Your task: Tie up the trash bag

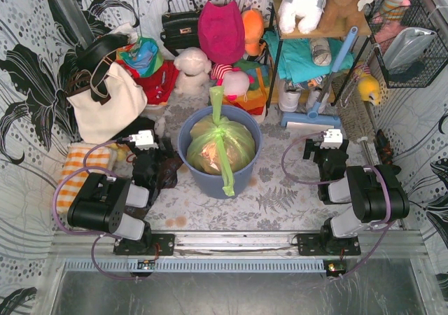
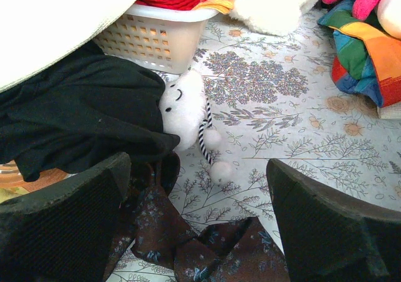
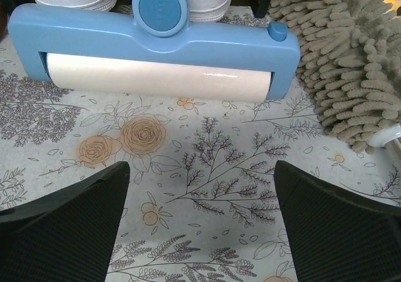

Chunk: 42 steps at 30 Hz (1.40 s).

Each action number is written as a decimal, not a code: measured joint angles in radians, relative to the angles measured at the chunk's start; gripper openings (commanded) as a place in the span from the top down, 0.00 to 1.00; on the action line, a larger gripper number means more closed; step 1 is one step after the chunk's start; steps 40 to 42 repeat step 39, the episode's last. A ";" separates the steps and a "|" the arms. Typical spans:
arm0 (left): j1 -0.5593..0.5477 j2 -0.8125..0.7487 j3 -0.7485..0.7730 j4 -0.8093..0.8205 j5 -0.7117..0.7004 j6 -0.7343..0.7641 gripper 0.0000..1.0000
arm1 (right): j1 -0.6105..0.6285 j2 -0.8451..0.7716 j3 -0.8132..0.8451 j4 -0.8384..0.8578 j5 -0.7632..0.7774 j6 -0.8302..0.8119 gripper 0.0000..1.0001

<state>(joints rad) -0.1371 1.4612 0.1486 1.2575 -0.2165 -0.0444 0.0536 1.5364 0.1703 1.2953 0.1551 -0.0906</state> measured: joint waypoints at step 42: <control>0.015 0.000 0.018 -0.037 0.010 -0.011 0.02 | 0.000 0.000 0.000 0.000 0.002 0.000 0.03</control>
